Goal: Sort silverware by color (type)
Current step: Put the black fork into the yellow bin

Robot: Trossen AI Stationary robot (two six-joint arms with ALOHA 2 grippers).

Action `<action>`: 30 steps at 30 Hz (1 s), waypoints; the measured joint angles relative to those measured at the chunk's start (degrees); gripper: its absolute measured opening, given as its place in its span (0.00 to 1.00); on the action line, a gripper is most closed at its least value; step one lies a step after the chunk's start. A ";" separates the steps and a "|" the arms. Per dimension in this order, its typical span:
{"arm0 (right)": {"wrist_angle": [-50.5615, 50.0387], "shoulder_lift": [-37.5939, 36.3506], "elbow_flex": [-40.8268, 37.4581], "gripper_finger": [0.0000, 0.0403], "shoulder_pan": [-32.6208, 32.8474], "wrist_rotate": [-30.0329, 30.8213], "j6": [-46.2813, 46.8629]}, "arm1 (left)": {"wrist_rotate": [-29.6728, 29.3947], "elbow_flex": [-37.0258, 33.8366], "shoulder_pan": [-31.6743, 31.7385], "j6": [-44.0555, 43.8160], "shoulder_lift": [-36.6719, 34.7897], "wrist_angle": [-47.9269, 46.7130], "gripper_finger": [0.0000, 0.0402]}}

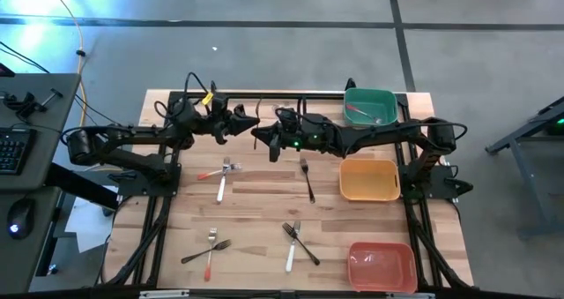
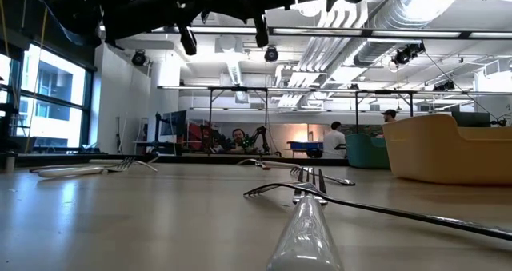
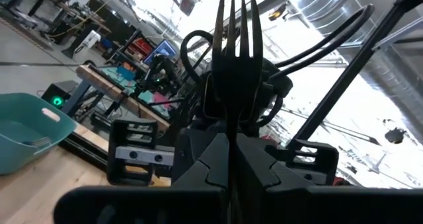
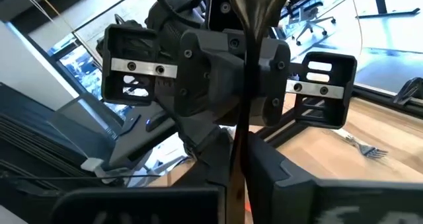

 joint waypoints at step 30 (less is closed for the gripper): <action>-92.32 -28.21 -0.81 0.00 7.67 0.22 0.47 | 4.64 0.00 1.43 5.65 -0.09 -7.19 0.12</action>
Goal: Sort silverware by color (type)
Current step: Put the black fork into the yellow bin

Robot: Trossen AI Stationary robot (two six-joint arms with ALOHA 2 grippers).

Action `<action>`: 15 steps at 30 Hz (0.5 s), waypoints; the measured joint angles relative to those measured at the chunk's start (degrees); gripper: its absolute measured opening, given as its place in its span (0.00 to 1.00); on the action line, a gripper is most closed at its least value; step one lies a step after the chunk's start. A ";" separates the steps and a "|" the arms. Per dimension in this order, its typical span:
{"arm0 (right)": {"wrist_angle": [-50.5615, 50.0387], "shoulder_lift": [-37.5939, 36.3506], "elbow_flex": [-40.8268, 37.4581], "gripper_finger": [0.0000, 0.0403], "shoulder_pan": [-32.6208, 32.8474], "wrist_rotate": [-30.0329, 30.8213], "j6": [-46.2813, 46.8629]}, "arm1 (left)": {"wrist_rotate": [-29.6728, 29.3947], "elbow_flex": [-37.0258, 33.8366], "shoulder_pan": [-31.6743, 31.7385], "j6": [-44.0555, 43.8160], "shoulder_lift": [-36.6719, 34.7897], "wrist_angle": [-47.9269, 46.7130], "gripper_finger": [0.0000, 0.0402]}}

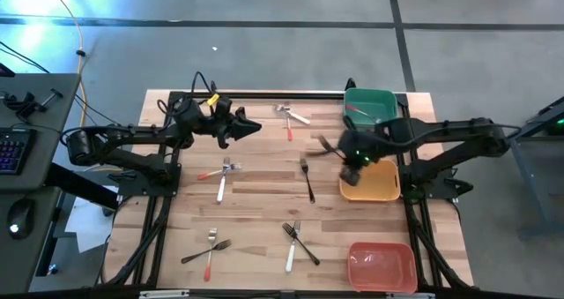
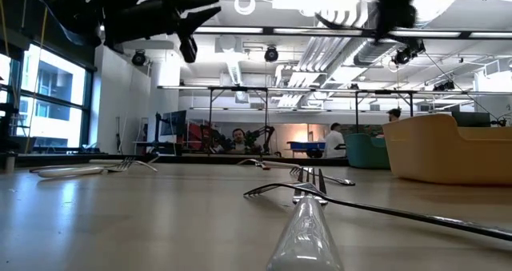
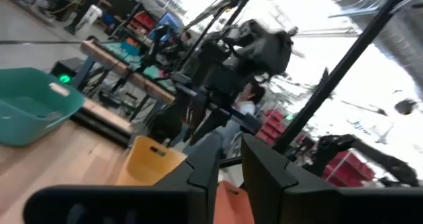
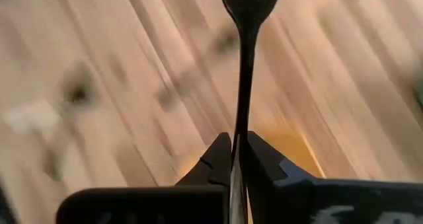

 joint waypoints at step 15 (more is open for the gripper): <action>-0.54 -3.80 -28.58 0.00 7.10 -8.61 7.90 | -1.11 0.00 1.01 3.32 0.00 -4.82 0.03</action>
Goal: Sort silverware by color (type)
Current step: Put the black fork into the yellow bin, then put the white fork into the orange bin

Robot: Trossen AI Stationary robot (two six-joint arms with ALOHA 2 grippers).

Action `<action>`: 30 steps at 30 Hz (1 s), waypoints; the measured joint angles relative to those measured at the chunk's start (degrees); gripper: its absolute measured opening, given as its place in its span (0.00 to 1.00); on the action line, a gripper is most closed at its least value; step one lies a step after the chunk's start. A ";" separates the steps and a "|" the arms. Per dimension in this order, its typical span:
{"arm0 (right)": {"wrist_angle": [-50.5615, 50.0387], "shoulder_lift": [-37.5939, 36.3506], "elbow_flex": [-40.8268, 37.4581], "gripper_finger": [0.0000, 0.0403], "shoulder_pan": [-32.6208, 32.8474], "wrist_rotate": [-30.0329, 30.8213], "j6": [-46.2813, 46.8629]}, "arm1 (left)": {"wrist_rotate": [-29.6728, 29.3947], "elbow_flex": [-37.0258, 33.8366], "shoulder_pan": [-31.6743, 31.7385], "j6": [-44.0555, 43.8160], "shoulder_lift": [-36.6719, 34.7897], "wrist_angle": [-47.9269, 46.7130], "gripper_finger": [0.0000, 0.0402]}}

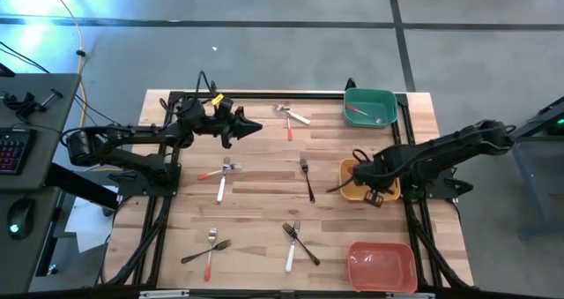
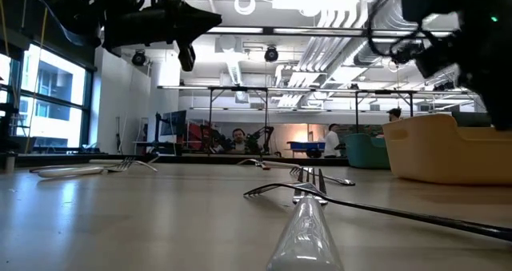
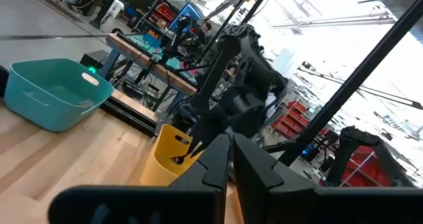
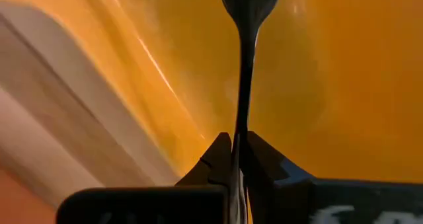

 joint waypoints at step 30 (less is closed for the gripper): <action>4.37 -0.49 9.56 0.09 2.36 10.79 12.02 | 14.92 0.02 10.50 13.83 -3.16 -28.60 0.02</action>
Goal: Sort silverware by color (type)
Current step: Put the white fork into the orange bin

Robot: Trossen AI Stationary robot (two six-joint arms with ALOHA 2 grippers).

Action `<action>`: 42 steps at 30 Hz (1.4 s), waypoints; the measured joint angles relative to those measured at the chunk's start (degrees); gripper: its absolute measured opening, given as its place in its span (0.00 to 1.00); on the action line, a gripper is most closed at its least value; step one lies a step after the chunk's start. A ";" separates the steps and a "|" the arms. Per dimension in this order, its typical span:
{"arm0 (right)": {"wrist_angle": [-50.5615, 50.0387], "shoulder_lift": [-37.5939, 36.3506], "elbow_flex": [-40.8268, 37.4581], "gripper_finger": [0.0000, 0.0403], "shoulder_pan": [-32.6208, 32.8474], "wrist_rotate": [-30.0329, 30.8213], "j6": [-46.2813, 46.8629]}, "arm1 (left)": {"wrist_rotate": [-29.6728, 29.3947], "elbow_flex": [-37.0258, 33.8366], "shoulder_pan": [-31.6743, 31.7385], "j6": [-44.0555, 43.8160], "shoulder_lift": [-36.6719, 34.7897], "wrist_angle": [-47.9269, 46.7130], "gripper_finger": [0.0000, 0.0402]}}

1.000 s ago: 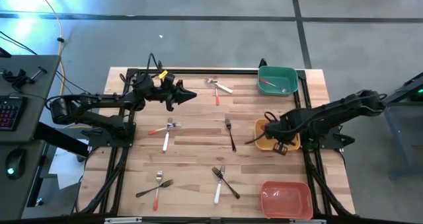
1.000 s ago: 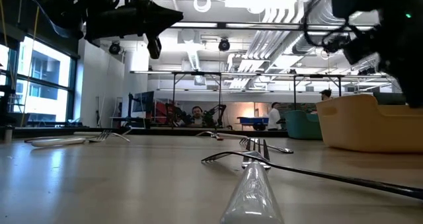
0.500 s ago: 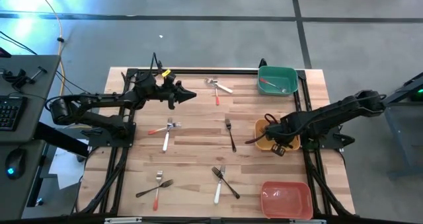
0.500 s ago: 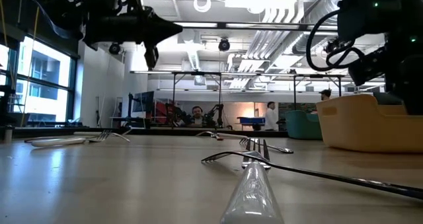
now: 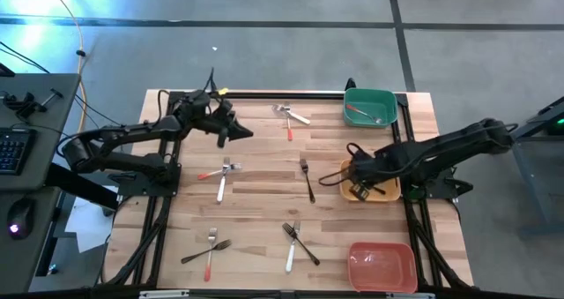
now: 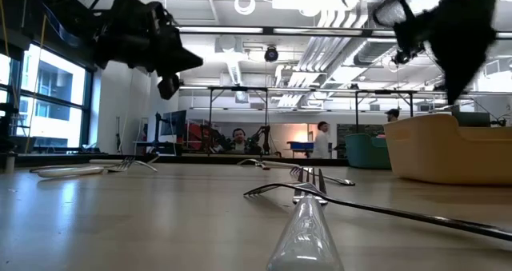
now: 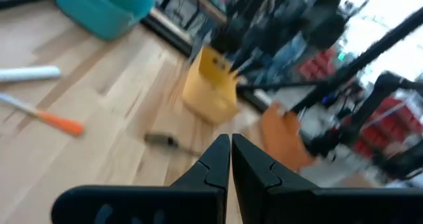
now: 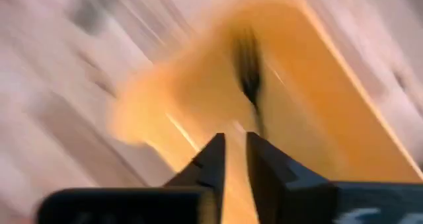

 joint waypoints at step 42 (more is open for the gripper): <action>60.21 17.68 11.04 0.00 -16.85 -22.93 -38.60 | -46.25 0.10 -22.46 1.07 -8.14 -35.17 0.02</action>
